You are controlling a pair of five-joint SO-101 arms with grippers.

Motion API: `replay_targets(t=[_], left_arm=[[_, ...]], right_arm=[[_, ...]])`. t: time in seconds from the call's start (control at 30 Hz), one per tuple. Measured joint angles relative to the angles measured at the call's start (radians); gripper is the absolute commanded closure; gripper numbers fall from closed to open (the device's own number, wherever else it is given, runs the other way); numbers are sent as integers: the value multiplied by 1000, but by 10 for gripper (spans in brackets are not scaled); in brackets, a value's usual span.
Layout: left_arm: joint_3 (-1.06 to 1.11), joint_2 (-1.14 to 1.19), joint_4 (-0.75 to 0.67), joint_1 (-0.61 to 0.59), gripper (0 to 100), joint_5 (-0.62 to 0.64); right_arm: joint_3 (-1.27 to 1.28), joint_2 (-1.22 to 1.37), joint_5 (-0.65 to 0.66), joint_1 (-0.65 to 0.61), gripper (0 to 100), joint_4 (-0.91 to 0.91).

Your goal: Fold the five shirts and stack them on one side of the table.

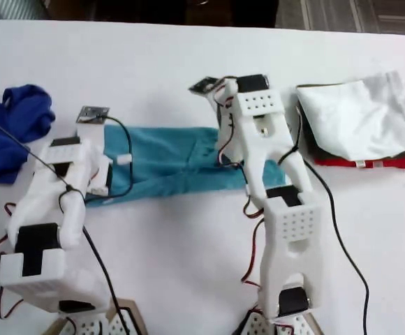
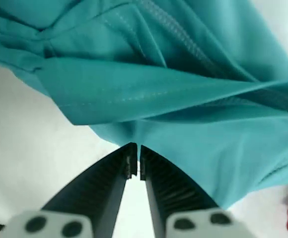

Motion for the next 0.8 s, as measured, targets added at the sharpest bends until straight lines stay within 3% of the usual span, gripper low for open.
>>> replay_targets(t=[0.67,0.8], left_arm=[[0,0,0,0,974,0],[0,0,0,0,974,0]], right_arm=[[3,44,0,-152,979,-384],[3,44,-66,-155,979,-474]])
